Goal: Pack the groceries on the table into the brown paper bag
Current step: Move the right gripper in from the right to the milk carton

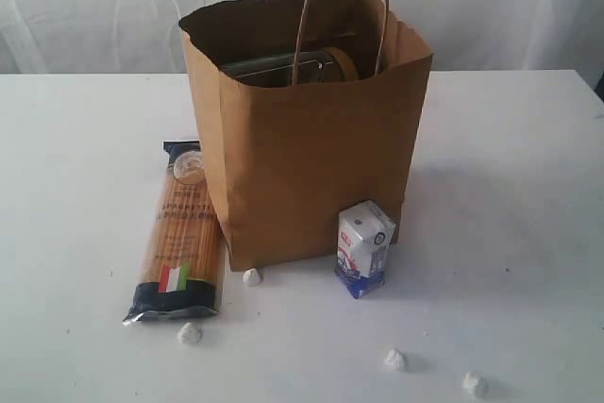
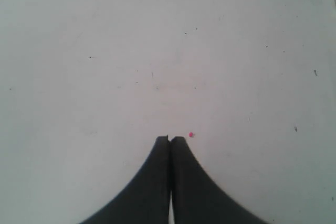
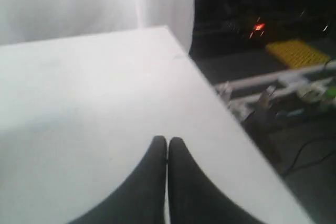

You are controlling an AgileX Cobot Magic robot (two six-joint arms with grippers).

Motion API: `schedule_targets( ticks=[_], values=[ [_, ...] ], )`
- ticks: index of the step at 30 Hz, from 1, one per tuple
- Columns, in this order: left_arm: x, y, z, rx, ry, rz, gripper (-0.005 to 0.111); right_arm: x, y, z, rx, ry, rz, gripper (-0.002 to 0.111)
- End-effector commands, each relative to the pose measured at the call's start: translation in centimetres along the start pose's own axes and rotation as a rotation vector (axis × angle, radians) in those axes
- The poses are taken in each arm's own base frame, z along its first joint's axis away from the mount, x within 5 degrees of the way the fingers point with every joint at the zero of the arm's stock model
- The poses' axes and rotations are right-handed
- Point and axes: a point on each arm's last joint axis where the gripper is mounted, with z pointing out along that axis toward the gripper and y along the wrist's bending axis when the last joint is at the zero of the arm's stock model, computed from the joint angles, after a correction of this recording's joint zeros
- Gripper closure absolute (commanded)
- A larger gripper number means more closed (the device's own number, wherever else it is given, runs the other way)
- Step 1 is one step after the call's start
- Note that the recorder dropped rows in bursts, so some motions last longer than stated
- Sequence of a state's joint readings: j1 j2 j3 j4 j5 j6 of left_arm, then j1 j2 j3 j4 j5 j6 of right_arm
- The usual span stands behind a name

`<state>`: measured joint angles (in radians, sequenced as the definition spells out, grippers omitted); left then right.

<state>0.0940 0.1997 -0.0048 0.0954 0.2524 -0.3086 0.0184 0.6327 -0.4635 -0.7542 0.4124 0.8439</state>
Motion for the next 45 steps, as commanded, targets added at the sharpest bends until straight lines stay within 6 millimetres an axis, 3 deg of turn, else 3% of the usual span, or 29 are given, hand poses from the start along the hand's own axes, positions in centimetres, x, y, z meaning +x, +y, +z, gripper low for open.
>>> schedule_targets(
  ticks=[1, 6, 8, 11, 14, 20, 27, 31, 34, 40, 42, 45],
  values=[
    [0.2, 0.0, 0.0, -0.001, 0.004, -0.013, 0.107, 0.1, 2.4, 2.2, -0.155, 0.221, -0.096, 0.108],
    [0.2, 0.0, 0.0, -0.001, 0.004, -0.013, 0.107, 0.9, 4.7, 3.8, -0.303, 0.544, -0.264, 0.108],
    [0.2, 0.0, 0.0, -0.001, 0.004, -0.013, 0.107, 1.5, 5.4, 4.6, -0.33, 0.59, -0.283, 0.108],
    [0.2, 0.0, 0.0, -0.001, 0.004, -0.013, 0.107, 2.3, 7.8, 4.5, -0.506, 0.635, -0.327, 0.108],
    [0.2, 0.0, 0.0, -0.001, 0.004, -0.013, 0.107, 3.0, 10.3, 3.4, -0.69, 0.632, -0.457, 0.108],
    [0.2, 0.0, 0.0, -0.001, 0.004, -0.013, 0.107, 2.9, 12.6, 2.5, -0.719, 0.562, -0.538, 0.108],
    [0.2, 0.0, 0.0, -0.001, 0.004, -0.013, 0.107, 6.0, 15.5, 1.8, -0.808, 0.679, -0.746, 0.108],
    [0.2, 0.0, 0.0, -0.001, 0.004, -0.013, 0.107, 5.0, 16.8, 1.9, -0.837, 0.564, -0.714, 0.108],
    [0.2, 0.0, 0.0, -0.001, 0.004, -0.013, 0.107, 4.5, 17.1, 2.2, -0.836, 0.497, -0.711, 0.098],
    [0.2, 0.0, 0.0, -0.001, 0.004, -0.013, 0.107, 4.4, 17.9, 3.0, -0.832, 0.431, -0.674, 0.047],
    [0.2, 0.0, 0.0, -0.001, 0.004, -0.013, 0.107, 4.4, 18.3, 3.3, -0.825, 0.41, -0.635, 0.04],
    [0.2, 0.0, 0.0, -0.001, 0.004, -0.013, 0.107, 5.0, 19.1, 4.3, -0.804, 0.422, -0.572, 0.04]
  ],
)
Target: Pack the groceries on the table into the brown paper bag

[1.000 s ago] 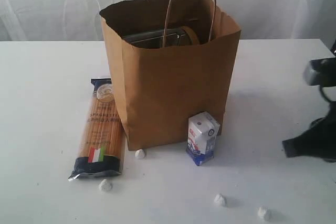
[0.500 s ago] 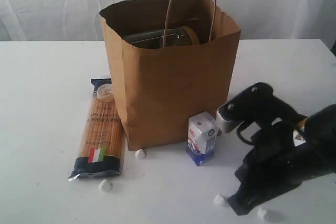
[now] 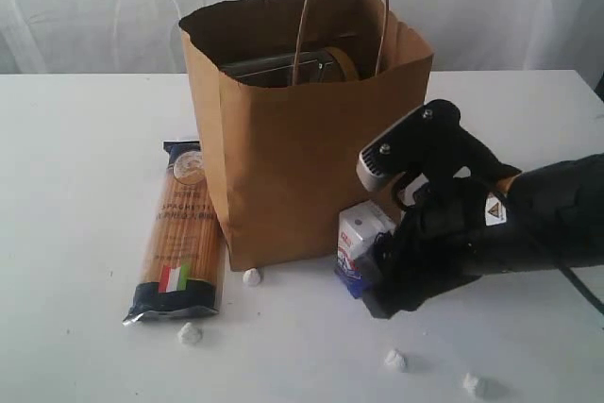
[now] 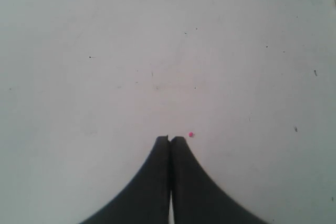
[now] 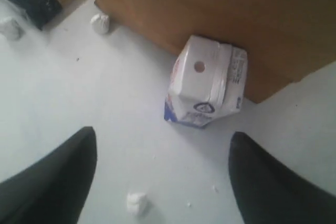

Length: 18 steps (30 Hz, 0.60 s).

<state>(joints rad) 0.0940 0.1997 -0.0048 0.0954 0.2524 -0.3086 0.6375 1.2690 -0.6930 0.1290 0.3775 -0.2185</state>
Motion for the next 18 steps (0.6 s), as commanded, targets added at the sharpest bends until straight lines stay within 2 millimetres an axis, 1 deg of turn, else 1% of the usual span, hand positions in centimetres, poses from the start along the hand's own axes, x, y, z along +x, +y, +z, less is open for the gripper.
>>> schedule_targets(
  ticks=[1, 6, 9, 11, 14, 16, 18],
  values=[
    [0.2, 0.0, 0.0, -0.001, 0.004, -0.013, 0.107, -0.5, -0.3, 1.9, 0.018, -0.038, 0.06, 0.04],
    [0.2, 0.0, 0.0, -0.001, 0.004, -0.013, 0.107, -0.6, -0.5, 4.8, 0.031, -0.042, 0.087, 0.04],
    [0.2, 0.0, 0.0, -0.001, 0.004, -0.013, 0.107, -1.0, -0.6, 5.9, 0.03, -0.026, 0.112, 0.04],
    [0.2, 0.0, 0.0, -0.001, 0.004, -0.013, 0.107, -1.2, -0.7, 6.4, 0.03, -0.02, 0.112, 0.04],
    [0.2, 0.0, 0.0, -0.001, 0.004, -0.013, 0.107, -0.9, -0.7, 7.2, 0.029, 0.009, 0.113, 0.04],
    [0.2, 0.0, 0.0, -0.001, 0.004, -0.013, 0.107, -0.9, -0.7, 7.3, 0.027, 0.016, 0.113, 0.04],
    [0.2, 0.0, 0.0, -0.001, 0.004, -0.013, 0.107, -1.0, -0.7, 6.9, 0.025, 0.019, 0.115, 0.04]
  ],
)
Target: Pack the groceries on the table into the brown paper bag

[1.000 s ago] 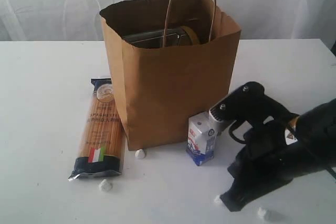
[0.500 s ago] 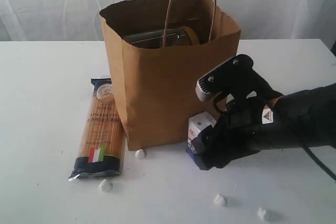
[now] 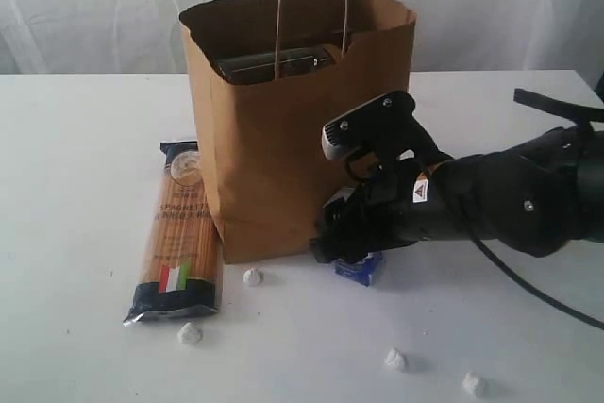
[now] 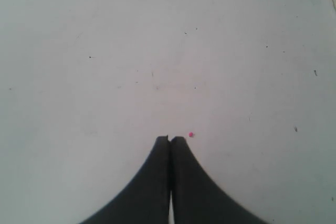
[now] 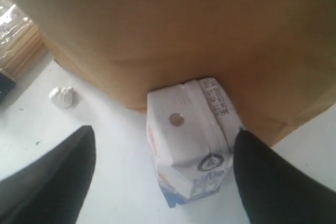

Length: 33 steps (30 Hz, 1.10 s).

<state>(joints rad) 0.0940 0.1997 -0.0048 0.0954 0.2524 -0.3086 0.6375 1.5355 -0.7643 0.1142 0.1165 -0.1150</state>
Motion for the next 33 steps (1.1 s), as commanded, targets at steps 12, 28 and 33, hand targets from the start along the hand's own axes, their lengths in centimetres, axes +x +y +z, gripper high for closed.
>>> schedule_targets(
  ticks=[12, 28, 33],
  values=[
    [0.2, 0.0, 0.0, -0.001, 0.004, -0.013, 0.107, 1.0, 0.4, -3.1, -0.034, 0.197, 0.009, 0.04],
    [0.2, 0.0, 0.0, -0.001, 0.004, -0.013, 0.107, 1.3, -1.3, -3.8, 0.142, 0.306, -0.031, 0.04],
    [0.2, 0.0, 0.0, -0.001, 0.004, -0.013, 0.107, 0.7, -1.1, -3.7, 0.119, 0.243, -0.022, 0.04]
  ],
)
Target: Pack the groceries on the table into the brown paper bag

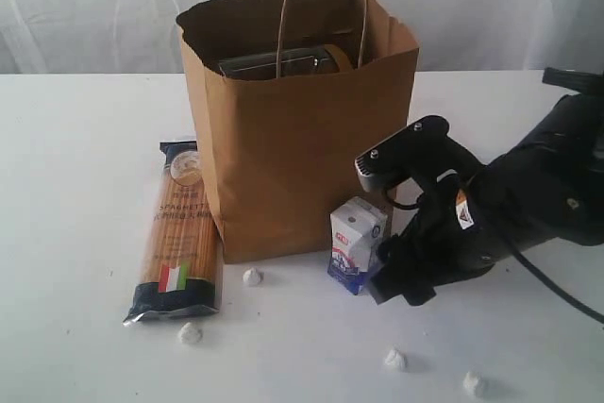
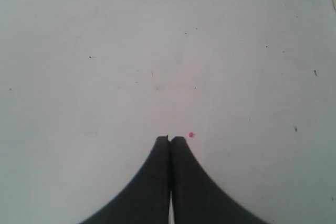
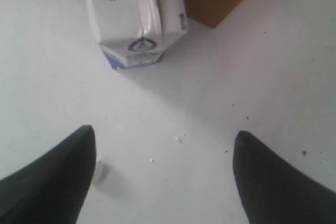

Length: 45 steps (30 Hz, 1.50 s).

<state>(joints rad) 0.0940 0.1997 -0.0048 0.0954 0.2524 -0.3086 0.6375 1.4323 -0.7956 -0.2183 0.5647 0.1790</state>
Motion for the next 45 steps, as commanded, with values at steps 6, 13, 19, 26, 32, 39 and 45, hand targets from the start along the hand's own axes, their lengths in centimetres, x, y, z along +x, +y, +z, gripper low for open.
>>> schedule_targets(
  ticks=[6, 13, 19, 26, 32, 39, 45],
  values=[
    [0.2, 0.0, 0.0, -0.001, 0.004, -0.013, 0.107, -1.6, 0.5, -0.5, -0.052, -0.165, -0.059, 0.04],
    [0.2, 0.0, 0.0, -0.001, 0.004, -0.013, 0.107, -2.0, 1.2, 1.3, -0.09, -0.217, -0.135, 0.04],
    [0.2, 0.0, 0.0, -0.001, 0.004, -0.013, 0.107, -1.3, 1.6, 4.6, -0.098, -0.141, -0.14, 0.04],
    [0.2, 0.0, 0.0, -0.001, 0.004, -0.013, 0.107, -1.1, 1.4, 3.0, -0.099, -0.125, -0.099, 0.075],
    [0.2, 0.0, 0.0, -0.001, 0.004, -0.013, 0.107, -0.9, 0.8, -2.0, -0.098, -0.184, -0.031, 0.076],
    [0.2, 0.0, 0.0, -0.001, 0.004, -0.013, 0.107, -0.7, 0.5, -3.9, -0.095, -0.231, -0.038, 0.075],
    [0.2, 0.0, 0.0, -0.001, 0.004, -0.013, 0.107, -1.2, 0.7, -2.7, -0.088, -0.248, -0.103, 0.027]
  ],
)
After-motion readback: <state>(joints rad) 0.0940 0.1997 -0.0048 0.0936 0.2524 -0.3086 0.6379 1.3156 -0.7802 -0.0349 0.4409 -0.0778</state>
